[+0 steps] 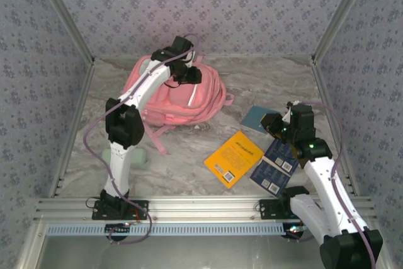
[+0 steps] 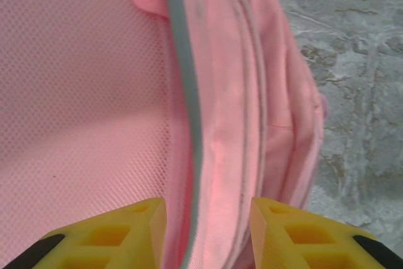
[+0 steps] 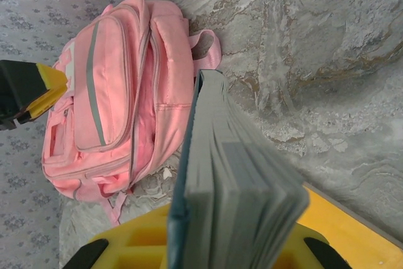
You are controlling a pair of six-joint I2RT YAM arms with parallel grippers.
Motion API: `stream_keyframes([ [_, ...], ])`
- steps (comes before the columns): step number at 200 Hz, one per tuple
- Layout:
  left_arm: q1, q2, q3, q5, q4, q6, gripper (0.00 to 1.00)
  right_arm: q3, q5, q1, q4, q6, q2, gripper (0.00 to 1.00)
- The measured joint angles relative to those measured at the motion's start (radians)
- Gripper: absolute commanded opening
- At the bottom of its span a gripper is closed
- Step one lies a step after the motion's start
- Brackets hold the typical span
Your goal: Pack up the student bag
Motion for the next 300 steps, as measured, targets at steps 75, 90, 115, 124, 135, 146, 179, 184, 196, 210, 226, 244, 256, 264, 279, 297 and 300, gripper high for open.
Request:
stream_keyframes([
  [75,0.003,0.132,0.050,0.060,-0.007,-0.010,0.15,-0.049,-0.077,-0.034,0.051,0.008,0.031,0.00],
  [90,0.004,0.136,0.058,0.071,-0.007,-0.008,0.00,-0.064,-0.092,-0.034,0.071,0.013,0.042,0.00],
  [115,0.005,0.136,0.069,0.092,-0.006,-0.008,0.00,-0.087,-0.104,-0.034,0.084,0.024,0.051,0.00],
  [124,0.006,0.135,0.072,0.099,-0.006,-0.004,0.00,-0.088,-0.106,-0.034,0.084,0.026,0.051,0.00],
  [135,0.009,0.132,0.074,0.106,-0.007,0.002,0.00,-0.088,-0.109,-0.034,0.087,0.026,0.051,0.00],
  [146,0.011,0.128,0.074,0.111,-0.010,0.013,0.00,-0.087,-0.109,-0.034,0.086,0.025,0.050,0.00],
  [179,0.030,0.072,0.087,0.154,-0.061,0.067,0.00,-0.061,-0.109,-0.037,0.067,0.007,0.045,0.00],
  [184,0.035,0.056,0.087,0.163,-0.069,0.077,0.00,-0.052,-0.109,-0.037,0.063,0.005,0.045,0.00],
  [196,0.051,0.008,0.087,0.190,-0.091,0.100,0.00,-0.026,-0.111,-0.037,0.059,-0.001,0.045,0.00],
  [210,0.072,-0.055,0.084,0.222,-0.104,0.121,0.00,0.005,-0.118,-0.037,0.060,-0.008,0.047,0.00],
  [226,0.095,-0.135,0.075,0.264,-0.106,0.137,0.00,0.040,-0.140,-0.038,0.073,-0.015,0.058,0.00],
  [244,0.114,-0.207,0.073,0.328,-0.109,0.150,0.00,0.065,-0.175,-0.038,0.121,-0.014,0.085,0.00],
  [256,0.121,-0.235,0.072,0.392,-0.109,0.157,0.00,0.072,-0.209,-0.037,0.170,0.001,0.115,0.00],
  [264,0.123,-0.244,0.069,0.439,-0.107,0.157,0.00,0.074,-0.230,-0.032,0.204,0.015,0.139,0.00],
  [279,0.128,-0.259,0.019,0.560,-0.067,0.147,0.00,0.082,-0.257,-0.013,0.262,0.040,0.195,0.00],
  [297,0.134,-0.274,-0.077,0.688,0.001,0.122,0.00,0.098,-0.274,0.020,0.306,0.058,0.259,0.00],
  [300,0.134,-0.276,-0.092,0.705,0.012,0.117,0.00,0.101,-0.275,0.026,0.311,0.061,0.268,0.00],
])
